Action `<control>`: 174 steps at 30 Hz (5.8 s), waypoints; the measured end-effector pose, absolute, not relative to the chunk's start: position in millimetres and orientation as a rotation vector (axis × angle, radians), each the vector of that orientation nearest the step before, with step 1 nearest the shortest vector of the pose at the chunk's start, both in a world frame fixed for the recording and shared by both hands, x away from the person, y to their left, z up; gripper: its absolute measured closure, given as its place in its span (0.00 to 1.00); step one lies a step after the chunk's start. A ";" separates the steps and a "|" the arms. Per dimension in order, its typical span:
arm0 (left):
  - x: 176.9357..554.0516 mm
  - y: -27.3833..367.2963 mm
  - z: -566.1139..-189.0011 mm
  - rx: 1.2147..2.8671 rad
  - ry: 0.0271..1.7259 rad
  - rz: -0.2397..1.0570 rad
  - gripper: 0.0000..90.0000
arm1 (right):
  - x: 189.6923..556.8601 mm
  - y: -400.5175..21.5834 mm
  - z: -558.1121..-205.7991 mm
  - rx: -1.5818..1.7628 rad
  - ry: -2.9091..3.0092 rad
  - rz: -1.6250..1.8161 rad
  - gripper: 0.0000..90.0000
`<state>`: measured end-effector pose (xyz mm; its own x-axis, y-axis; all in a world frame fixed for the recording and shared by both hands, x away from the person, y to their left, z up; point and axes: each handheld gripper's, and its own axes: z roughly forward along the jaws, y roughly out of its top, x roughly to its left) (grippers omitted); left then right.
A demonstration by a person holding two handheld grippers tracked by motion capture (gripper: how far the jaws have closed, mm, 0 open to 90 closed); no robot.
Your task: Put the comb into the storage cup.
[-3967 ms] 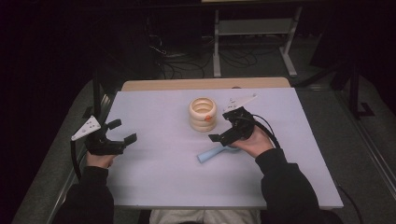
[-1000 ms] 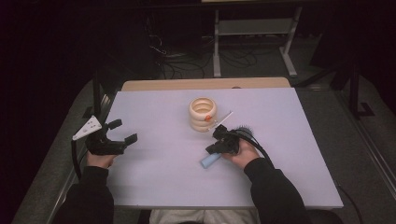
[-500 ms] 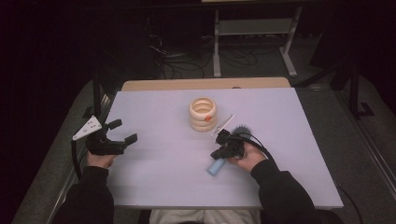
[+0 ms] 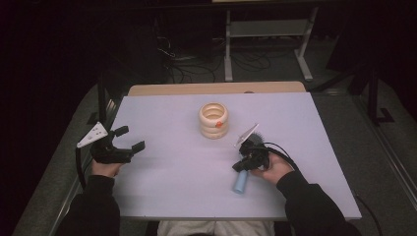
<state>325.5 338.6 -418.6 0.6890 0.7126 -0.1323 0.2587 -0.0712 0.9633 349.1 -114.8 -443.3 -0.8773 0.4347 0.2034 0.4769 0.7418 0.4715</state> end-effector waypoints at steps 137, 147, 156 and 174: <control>327.0 337.7 -419.8 1.649 0.807 0.433 0.00 | 352.6 -228.7 -394.5 -1.153 -2.952 -0.978 0.00; 327.2 337.6 -419.9 1.651 0.805 0.433 0.00 | 357.2 -229.8 -397.8 -1.157 -2.941 -0.947 0.00; 327.0 337.6 -419.7 1.651 0.805 0.435 0.00 | 365.8 -230.7 -406.0 -1.154 -2.938 -0.888 0.00; 327.2 337.3 -419.8 1.652 0.804 0.435 0.00 | 377.0 -222.5 -424.4 -1.126 -2.945 -0.712 0.15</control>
